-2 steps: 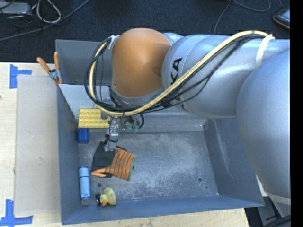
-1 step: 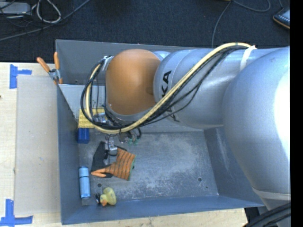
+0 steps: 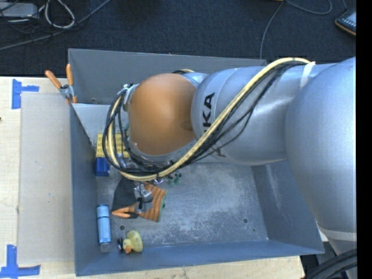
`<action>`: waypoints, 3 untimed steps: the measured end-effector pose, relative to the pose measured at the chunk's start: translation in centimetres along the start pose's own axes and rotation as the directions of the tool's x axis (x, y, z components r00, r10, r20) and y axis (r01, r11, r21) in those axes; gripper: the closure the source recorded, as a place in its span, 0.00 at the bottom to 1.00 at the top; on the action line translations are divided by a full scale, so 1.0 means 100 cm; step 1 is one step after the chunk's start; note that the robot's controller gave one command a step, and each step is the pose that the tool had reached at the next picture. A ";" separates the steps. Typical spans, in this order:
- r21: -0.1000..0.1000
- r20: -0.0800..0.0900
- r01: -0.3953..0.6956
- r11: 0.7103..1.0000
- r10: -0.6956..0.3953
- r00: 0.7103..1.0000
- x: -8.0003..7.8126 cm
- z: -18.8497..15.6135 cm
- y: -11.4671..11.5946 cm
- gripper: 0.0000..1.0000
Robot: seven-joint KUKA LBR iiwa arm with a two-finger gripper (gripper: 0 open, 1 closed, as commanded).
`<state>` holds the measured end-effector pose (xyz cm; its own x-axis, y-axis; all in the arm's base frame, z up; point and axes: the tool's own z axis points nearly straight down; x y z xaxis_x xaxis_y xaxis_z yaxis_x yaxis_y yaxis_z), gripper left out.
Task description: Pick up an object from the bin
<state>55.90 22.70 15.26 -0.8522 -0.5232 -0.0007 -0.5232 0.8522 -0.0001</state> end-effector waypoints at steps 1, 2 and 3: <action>0.001 -0.006 -0.275 0.961 0.275 0.961 0.019 0.011 -0.008 0.00; -0.001 -0.001 -0.100 0.995 0.100 0.995 0.017 0.063 -0.024 0.00; -0.003 0.001 -0.381 0.925 0.381 0.925 0.031 0.081 -0.040 1.00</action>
Offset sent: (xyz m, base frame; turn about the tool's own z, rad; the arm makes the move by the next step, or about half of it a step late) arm 0.0023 -0.0352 -0.0826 0.0383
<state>55.34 17.64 7.17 -0.9873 -0.1592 -0.0019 -0.1592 0.9872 0.0036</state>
